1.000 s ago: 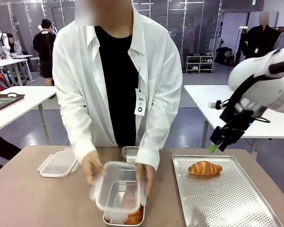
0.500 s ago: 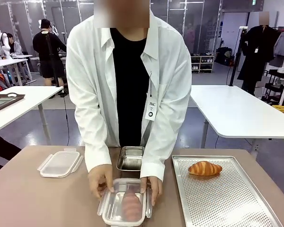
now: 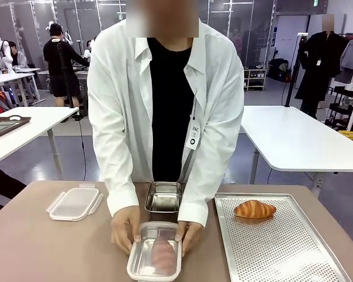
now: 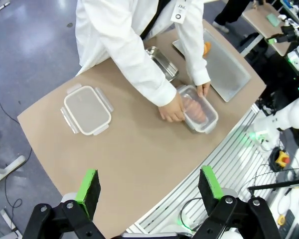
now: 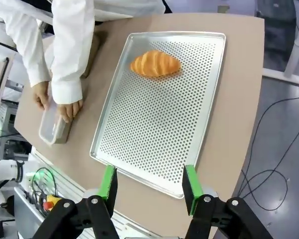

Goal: Place the bread into the airtight container.
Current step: Pick up a Butter Roll and place it into an empty Airtight Container.

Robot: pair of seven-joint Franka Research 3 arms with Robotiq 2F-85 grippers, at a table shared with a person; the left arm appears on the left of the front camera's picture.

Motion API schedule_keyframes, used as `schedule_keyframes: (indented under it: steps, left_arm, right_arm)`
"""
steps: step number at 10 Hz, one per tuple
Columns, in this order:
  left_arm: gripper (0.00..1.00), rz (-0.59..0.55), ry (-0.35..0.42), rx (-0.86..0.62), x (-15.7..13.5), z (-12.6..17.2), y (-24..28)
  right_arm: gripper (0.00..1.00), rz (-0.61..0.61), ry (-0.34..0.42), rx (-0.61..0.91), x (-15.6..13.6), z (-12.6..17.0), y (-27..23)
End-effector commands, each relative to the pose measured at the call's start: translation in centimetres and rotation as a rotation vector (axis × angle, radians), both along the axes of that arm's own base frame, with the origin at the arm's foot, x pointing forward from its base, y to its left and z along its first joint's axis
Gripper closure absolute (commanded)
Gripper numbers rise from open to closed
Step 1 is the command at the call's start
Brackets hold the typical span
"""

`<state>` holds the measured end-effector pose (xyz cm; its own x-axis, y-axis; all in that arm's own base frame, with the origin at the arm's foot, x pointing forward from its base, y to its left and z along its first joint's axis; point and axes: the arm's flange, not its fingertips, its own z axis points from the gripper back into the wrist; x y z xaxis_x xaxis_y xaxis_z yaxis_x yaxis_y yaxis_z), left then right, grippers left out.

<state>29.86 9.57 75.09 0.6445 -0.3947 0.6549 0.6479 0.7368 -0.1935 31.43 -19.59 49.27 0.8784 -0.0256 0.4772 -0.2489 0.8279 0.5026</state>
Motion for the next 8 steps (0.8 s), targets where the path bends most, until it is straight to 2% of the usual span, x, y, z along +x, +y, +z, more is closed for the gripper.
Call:
schedule_keyframes:
  steps: [1, 8]
  left_arm:
    - [0.0, -0.019, -0.005, 0.005, -0.04, 0.08, 0.0]
    - [0.0, -0.019, -0.005, 0.005, -0.04, 0.08, 0.0]
  right_arm:
    - [0.33, 0.006, 0.001, -0.008, 0.63, 0.43, -0.05]
    - [0.33, 0.006, 0.001, -0.008, 0.63, 0.43, -0.05]
